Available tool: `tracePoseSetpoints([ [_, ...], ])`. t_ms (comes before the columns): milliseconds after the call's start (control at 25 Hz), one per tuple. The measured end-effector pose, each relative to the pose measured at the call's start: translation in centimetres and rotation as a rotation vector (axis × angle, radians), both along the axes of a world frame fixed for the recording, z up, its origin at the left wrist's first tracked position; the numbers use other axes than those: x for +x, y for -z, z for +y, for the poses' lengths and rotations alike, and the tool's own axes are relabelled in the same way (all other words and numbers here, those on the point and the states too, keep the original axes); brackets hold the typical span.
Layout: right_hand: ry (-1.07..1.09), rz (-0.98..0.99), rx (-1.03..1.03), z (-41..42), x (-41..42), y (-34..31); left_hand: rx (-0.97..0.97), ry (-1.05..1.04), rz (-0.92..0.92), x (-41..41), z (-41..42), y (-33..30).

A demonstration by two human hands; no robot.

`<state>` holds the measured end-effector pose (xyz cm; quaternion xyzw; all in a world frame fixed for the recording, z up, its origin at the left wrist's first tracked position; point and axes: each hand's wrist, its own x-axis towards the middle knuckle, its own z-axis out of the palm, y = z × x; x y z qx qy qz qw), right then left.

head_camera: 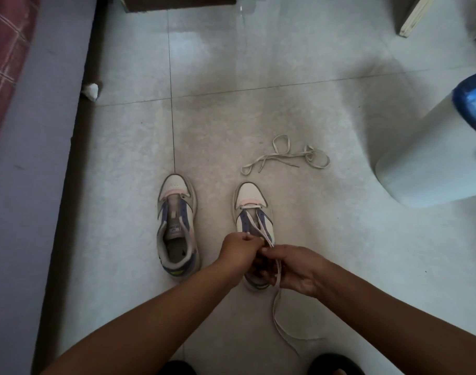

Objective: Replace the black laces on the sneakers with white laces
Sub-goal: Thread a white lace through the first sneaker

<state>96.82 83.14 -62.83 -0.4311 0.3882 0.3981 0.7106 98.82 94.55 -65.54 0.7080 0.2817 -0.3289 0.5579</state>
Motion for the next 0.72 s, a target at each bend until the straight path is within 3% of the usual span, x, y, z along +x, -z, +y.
tracePoseSetpoints([
  [200, 0.04, -0.144, -0.148, -0.4, -1.1, 0.4, 0.079, 0.045, -0.055, -0.5, 0.1, -0.5],
  [400, -0.033, -0.24, -0.083, -0.6, -1.2, 0.6, 0.14, 0.122, -0.153, -0.4, 0.3, -0.8],
  [480, -0.202, -0.352, -0.227, -0.8, -1.2, 0.4, 0.133, 0.178, -0.142, -0.2, 0.4, -1.1],
  [600, -0.661, -0.718, -0.659, -1.1, -1.4, 0.4, 0.131, 0.298, -0.12, 0.2, 0.6, -1.2],
  [640, -0.707, -0.792, -0.704, -1.1, -1.5, 0.4, 0.106, 0.304, -0.115, 0.2, 0.7, -1.3],
  [720, -0.558, -0.796, -0.654, -1.7, -1.3, -0.1, 0.042, 0.204, -0.071, 0.5, 1.6, -1.5],
])
